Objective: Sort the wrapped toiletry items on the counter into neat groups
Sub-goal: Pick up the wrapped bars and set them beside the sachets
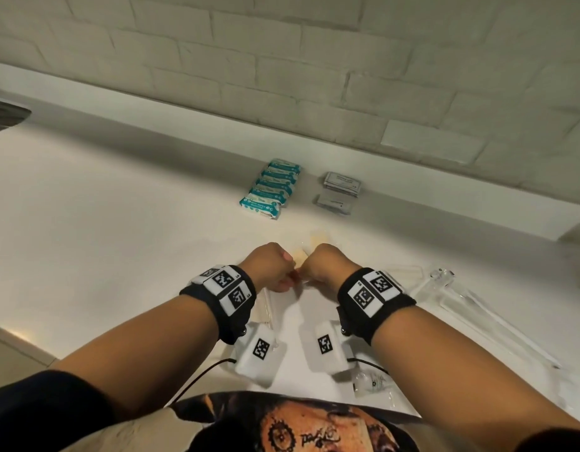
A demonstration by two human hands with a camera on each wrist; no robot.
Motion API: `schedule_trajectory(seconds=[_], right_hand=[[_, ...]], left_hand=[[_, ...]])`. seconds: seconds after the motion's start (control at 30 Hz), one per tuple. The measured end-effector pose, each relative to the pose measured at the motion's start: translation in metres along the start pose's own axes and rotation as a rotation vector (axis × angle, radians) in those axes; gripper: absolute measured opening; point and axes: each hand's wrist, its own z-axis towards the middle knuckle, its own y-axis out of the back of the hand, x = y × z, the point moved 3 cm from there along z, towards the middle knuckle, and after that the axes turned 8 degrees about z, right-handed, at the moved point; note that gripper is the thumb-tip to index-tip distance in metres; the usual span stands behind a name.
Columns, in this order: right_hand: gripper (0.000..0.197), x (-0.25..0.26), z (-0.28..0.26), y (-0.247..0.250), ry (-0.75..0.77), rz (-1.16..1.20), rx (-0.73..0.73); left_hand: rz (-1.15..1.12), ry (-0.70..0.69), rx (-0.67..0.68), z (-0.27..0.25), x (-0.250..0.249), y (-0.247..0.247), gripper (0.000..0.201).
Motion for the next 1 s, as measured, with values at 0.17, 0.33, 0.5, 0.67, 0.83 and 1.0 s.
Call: schedule_trajectory(seconds=[0.17, 0.33, 0.5, 0.67, 0.83, 1.0], right_hand=[[0.009, 0.013, 0.004, 0.003, 0.016, -0.096, -0.113], [0.01, 0.016, 0.01, 0.027, -0.028, -0.057, -0.211], [0.042, -0.002, 0.009, 0.043, -0.076, -0.374, -0.233], [0.049, -0.009, 0.007, 0.049, -0.128, -0.309, -0.229], [0.04, -0.007, 0.013, 0.041, -0.217, -0.263, -0.256], [0.062, -0.004, 0.014, 0.033, -0.21, -0.444, -0.292]], left_hand=[[-0.107, 0.01, 0.028, 0.005, -0.002, 0.002, 0.015], [-0.057, -0.053, 0.029, 0.029, -0.022, 0.003, 0.04], [0.444, -0.169, 0.02, 0.06, -0.048, -0.006, 0.06], [0.775, -0.19, 0.073, 0.08, -0.067, -0.014, 0.064], [0.586, -0.127, 0.187, 0.083, -0.067, -0.02, 0.059], [0.641, -0.194, 0.147, 0.084, -0.059, -0.014, 0.05]])
